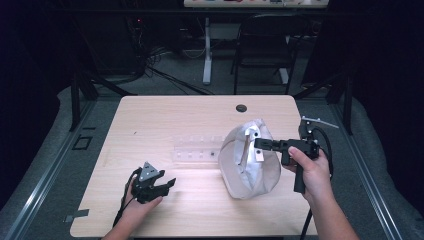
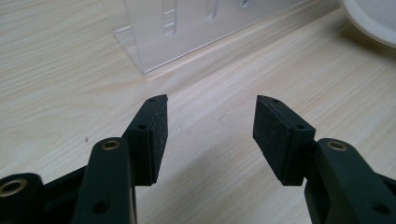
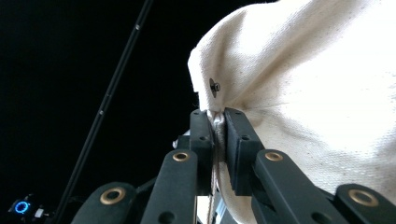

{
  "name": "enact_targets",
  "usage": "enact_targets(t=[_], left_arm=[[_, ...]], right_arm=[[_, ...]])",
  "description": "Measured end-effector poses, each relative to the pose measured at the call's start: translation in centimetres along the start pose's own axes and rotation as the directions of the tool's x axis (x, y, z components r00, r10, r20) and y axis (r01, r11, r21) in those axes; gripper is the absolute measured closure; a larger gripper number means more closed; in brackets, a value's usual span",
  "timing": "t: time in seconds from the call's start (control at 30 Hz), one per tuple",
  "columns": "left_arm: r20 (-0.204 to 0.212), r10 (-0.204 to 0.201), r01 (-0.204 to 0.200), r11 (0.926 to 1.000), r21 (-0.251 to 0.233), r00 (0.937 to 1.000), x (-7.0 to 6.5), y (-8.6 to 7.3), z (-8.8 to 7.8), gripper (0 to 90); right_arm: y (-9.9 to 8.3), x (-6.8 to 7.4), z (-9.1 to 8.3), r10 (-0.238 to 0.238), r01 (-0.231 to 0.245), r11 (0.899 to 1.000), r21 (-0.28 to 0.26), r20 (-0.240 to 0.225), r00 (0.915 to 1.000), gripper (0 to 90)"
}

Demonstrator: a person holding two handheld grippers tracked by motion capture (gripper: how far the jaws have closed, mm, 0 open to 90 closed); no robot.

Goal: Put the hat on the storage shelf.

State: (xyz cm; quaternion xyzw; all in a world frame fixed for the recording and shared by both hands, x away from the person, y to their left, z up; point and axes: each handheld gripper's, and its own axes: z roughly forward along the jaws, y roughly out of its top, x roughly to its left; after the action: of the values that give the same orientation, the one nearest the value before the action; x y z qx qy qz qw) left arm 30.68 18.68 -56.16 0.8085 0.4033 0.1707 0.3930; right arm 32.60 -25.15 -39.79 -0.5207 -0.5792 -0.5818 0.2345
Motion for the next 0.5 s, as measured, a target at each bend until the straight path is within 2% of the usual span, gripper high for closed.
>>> enact_targets(t=[0.17, 0.23, 0.3, 0.5], left_arm=[[0.026, 0.033, -0.033, 0.9995, -0.002, 0.9991, -1.0, 0.3, 0.1, 45.8], [0.042, 0.040, -0.039, 0.9992, -0.011, 0.9983, -1.5, 0.4, 0.2, 45.8], [0.051, 0.050, -0.050, 0.9987, -0.014, 0.9974, -1.8, 0.5, 0.2, 45.8], [0.076, 0.084, -0.079, 0.9949, -0.063, 0.9935, -3.4, 1.4, 0.1, 46.7]], right_arm=[[0.2, 0.2, 0.1, -0.020, 0.020, 1.000, -0.022, -0.022, 0.9996, 82.7], [0.3, 0.6, 0.3, -0.045, 0.044, 0.998, -0.044, -0.018, 0.9988, 82.6], [0.5, 0.9, 0.3, -0.071, 0.070, 0.997, -0.043, -0.034, 0.9969, 82.6], [1.1, 1.6, 0.4, -0.117, 0.113, 0.990, -0.088, -0.036, 0.9925, 82.6]])
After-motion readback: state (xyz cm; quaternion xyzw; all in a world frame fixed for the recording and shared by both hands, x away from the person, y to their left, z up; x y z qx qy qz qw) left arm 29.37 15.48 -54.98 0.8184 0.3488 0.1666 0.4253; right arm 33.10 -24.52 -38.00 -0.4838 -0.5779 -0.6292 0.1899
